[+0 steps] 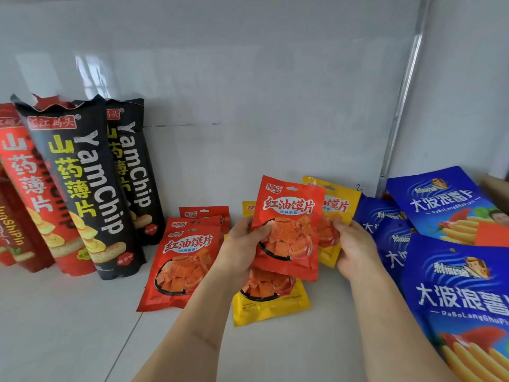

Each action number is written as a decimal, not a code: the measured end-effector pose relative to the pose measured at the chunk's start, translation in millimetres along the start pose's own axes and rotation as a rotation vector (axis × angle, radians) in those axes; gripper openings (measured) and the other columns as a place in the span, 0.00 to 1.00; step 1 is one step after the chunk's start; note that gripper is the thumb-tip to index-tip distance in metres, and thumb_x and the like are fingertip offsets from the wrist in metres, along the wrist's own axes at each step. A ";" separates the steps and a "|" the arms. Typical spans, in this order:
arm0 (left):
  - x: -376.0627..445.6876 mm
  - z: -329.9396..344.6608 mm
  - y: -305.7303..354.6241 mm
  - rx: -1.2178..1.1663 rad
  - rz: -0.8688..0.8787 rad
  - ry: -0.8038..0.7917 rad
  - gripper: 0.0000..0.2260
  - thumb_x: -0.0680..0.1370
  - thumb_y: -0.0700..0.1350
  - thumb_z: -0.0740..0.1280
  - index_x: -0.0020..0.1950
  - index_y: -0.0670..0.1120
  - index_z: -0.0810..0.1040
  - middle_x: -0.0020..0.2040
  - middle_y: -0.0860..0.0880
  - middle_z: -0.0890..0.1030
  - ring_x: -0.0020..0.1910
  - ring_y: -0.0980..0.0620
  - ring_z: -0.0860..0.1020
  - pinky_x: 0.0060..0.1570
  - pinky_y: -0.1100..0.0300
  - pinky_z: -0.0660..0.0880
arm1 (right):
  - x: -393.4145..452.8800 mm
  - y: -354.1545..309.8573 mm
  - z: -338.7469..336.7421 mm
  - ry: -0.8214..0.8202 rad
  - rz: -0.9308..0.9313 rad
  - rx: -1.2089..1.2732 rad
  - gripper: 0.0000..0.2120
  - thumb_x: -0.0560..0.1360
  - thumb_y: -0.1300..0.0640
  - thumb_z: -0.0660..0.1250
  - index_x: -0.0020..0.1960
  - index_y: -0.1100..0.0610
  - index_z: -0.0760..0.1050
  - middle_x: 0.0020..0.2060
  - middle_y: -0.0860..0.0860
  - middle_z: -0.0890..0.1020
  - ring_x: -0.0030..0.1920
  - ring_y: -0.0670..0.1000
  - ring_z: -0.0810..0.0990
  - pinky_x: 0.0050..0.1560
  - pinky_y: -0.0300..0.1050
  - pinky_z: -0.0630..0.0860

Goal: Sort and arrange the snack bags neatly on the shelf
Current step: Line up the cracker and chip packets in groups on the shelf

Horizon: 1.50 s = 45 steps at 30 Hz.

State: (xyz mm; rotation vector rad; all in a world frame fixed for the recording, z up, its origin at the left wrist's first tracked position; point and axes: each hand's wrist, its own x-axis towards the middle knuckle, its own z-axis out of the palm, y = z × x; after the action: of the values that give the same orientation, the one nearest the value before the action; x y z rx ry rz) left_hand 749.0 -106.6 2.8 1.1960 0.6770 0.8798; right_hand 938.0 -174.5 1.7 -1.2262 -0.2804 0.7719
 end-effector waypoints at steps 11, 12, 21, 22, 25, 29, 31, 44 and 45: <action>-43.4 -44.5 18.3 -0.001 0.044 0.218 0.08 0.82 0.46 0.66 0.58 0.44 0.79 0.52 0.44 0.86 0.49 0.43 0.86 0.51 0.46 0.82 | -15.8 5.0 14.7 0.183 -0.491 -0.588 0.15 0.82 0.47 0.61 0.49 0.59 0.75 0.45 0.55 0.79 0.49 0.59 0.79 0.48 0.53 0.75; -49.3 -49.7 18.6 -0.011 0.046 0.246 0.08 0.82 0.45 0.66 0.58 0.44 0.79 0.51 0.43 0.86 0.49 0.42 0.86 0.51 0.45 0.82 | -19.7 7.0 16.7 0.167 -0.509 -0.636 0.16 0.82 0.46 0.60 0.50 0.60 0.75 0.44 0.54 0.78 0.48 0.59 0.78 0.47 0.53 0.74; -102.4 -107.6 11.8 0.061 0.080 0.395 0.06 0.82 0.44 0.65 0.55 0.45 0.80 0.48 0.45 0.87 0.44 0.46 0.86 0.42 0.50 0.83 | -62.6 18.1 19.7 0.104 -0.592 -0.803 0.14 0.83 0.48 0.59 0.51 0.59 0.73 0.43 0.52 0.75 0.44 0.53 0.71 0.44 0.45 0.64; -107.4 -112.9 10.7 0.080 0.074 0.407 0.06 0.82 0.44 0.65 0.55 0.46 0.80 0.48 0.46 0.87 0.45 0.45 0.86 0.43 0.50 0.83 | -67.8 21.4 18.3 0.101 -0.600 -0.809 0.13 0.83 0.49 0.59 0.50 0.59 0.73 0.43 0.52 0.76 0.44 0.53 0.72 0.43 0.45 0.64; -123.7 -128.2 7.2 0.105 0.050 0.424 0.06 0.82 0.44 0.65 0.56 0.46 0.81 0.48 0.46 0.87 0.49 0.42 0.85 0.50 0.43 0.82 | -79.7 34.0 15.2 0.103 -0.625 -0.808 0.15 0.82 0.49 0.60 0.51 0.61 0.75 0.47 0.57 0.80 0.48 0.58 0.77 0.45 0.47 0.67; -139.5 -147.8 0.4 0.149 -0.010 0.435 0.06 0.82 0.45 0.66 0.54 0.47 0.82 0.48 0.46 0.87 0.49 0.41 0.85 0.54 0.39 0.80 | -99.2 52.3 16.4 0.109 -0.560 -0.853 0.18 0.82 0.46 0.59 0.54 0.61 0.75 0.46 0.55 0.79 0.49 0.58 0.77 0.45 0.47 0.67; -142.0 -157.0 -3.5 0.200 -0.018 0.442 0.06 0.82 0.45 0.66 0.52 0.49 0.82 0.47 0.47 0.87 0.48 0.42 0.85 0.53 0.41 0.81 | -111.0 60.8 17.1 0.112 -0.545 -0.864 0.17 0.82 0.46 0.59 0.53 0.60 0.74 0.45 0.53 0.78 0.46 0.56 0.75 0.44 0.47 0.66; -119.6 -164.6 1.5 0.725 0.016 0.498 0.13 0.82 0.49 0.63 0.66 0.49 0.74 0.57 0.48 0.81 0.52 0.45 0.80 0.47 0.54 0.76 | -136.5 94.4 31.9 0.374 -0.538 -1.288 0.23 0.80 0.39 0.57 0.59 0.58 0.77 0.59 0.59 0.76 0.59 0.62 0.73 0.56 0.55 0.72; -117.7 -165.1 0.1 0.753 0.014 0.507 0.14 0.82 0.49 0.63 0.67 0.48 0.73 0.58 0.48 0.81 0.53 0.45 0.80 0.48 0.54 0.76 | -135.0 94.7 32.5 0.377 -0.527 -1.287 0.23 0.80 0.40 0.58 0.60 0.57 0.77 0.62 0.59 0.75 0.62 0.62 0.71 0.59 0.56 0.71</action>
State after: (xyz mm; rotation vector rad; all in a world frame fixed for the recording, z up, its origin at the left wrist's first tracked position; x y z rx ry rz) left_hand 551.5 -126.2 -38.5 1.6481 1.5026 0.9823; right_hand 786.1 -228.0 -46.4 -2.3135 -0.8108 -0.2240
